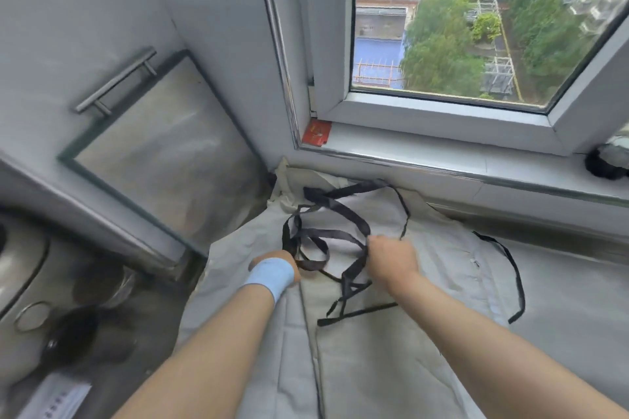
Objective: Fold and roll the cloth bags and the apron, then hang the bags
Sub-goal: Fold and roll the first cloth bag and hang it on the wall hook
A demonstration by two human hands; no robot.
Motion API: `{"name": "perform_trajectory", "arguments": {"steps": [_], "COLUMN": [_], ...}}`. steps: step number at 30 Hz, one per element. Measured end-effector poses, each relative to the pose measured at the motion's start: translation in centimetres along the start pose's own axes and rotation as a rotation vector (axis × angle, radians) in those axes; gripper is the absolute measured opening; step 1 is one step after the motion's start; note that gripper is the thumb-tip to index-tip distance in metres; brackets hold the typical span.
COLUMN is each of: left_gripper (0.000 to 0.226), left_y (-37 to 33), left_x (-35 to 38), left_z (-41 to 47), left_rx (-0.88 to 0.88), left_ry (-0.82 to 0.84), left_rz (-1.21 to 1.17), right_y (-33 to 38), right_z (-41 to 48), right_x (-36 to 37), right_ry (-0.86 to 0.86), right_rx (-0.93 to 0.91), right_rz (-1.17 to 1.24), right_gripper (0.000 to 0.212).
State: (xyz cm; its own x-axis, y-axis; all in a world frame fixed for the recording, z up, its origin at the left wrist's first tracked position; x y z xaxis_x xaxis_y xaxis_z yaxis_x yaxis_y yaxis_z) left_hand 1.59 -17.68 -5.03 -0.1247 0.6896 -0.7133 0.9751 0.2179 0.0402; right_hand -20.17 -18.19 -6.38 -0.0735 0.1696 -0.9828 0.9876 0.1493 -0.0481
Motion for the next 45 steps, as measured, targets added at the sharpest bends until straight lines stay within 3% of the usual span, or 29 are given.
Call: {"name": "perform_trajectory", "arguments": {"steps": [3,6,9,11,14,16,19,21,23,24,27,29,32,34,38,40,42,45], "left_gripper": [0.041,0.057,0.052,0.040,0.023,0.021,0.026,0.024,0.021,0.021,0.030,0.026,0.013,0.012,0.002,0.002,0.012,0.040], "left_y": [1.6,1.3,0.9,1.2,2.1,2.1,1.9,1.8,1.7,1.8,2.4,2.5,2.5,2.3,-0.1,-1.3,-2.2,-2.7], "left_x": [-0.7,-1.7,-2.5,-2.8,-2.4,-1.7,-1.1,-0.9,-0.6,-0.5,-0.9,-1.2,-1.1,-0.5,2.4,4.6,6.8,8.5], "left_z": [2.2,3.3,4.4,4.8,5.6,5.9,6.1,6.2,6.4,6.4,6.3,5.8,4.5,3.6,0.5,-1.1,-2.6,-4.4], "left_rx": [0.067,0.265,0.382,0.317,0.154,0.104,0.091,0.143,0.151,0.122,0.077,0.089,0.064,0.053,0.248,0.334,0.410,0.415], "left_ry": [-0.082,-0.153,-0.170,-0.186,-0.145,0.006,0.170,0.198,0.162,0.128,-0.043,-0.160,-0.288,-0.312,-0.195,-0.127,-0.109,-0.318], "left_rz": [-0.193,-0.504,-0.560,-0.570,-0.678,-0.763,-0.901,-0.853,-0.865,-0.899,-0.776,-0.679,-0.664,-0.597,-0.485,-0.416,-0.276,-0.113], "right_y": [3.9,7.8,10.5,11.0,11.1,10.9,10.6,10.2,9.8,9.5,9.0,8.6,7.3,6.2,3.5,2.4,1.4,0.6], "right_z": [2.8,5.6,9.1,10.7,12.8,13.6,14.2,14.4,14.5,14.4,12.9,11.1,7.8,5.2,-0.8,-3.3,-5.6,-7.8], "right_x": [-3.2,-5.0,-5.2,-4.9,-3.6,-3.3,-4.4,-5.2,-5.8,-6.1,-6.3,-5.9,-4.6,-3.0,-0.3,1.3,2.3,2.8], "right_ry": [-0.222,-0.213,-0.086,0.013,0.153,0.124,-0.066,-0.111,-0.157,-0.184,-0.182,-0.196,-0.259,-0.206,-0.105,0.034,0.139,0.133], "right_rx": [-0.122,-0.322,-0.393,-0.357,-0.274,-0.249,-0.243,-0.190,-0.138,-0.134,-0.195,-0.244,-0.298,-0.342,-0.374,-0.352,-0.339,-0.350], "right_rz": [0.071,0.145,0.118,0.068,0.002,0.062,0.198,0.334,0.459,0.521,0.634,0.612,0.433,0.311,0.256,0.269,0.244,0.227], "right_gripper": [0.016,0.017,0.046,0.071,0.080,0.060,0.013,0.003,0.006,0.013,0.063,0.078,0.054,0.032,0.008,0.005,0.013,0.053]}}
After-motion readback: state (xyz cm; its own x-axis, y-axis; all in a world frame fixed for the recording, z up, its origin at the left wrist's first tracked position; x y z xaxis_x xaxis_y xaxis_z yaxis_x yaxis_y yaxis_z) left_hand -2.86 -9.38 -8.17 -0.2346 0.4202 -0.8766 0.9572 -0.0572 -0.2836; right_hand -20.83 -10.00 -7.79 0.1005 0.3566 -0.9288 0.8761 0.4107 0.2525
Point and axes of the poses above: each hand's wrist, its own z-axis towards the middle knuckle, its own x-axis out of the palm, y = z × x, the point moved 4 cm from there along z, towards the middle knuckle, and after that the axes turned 3 degrees about -z, right-handed, at the moved point
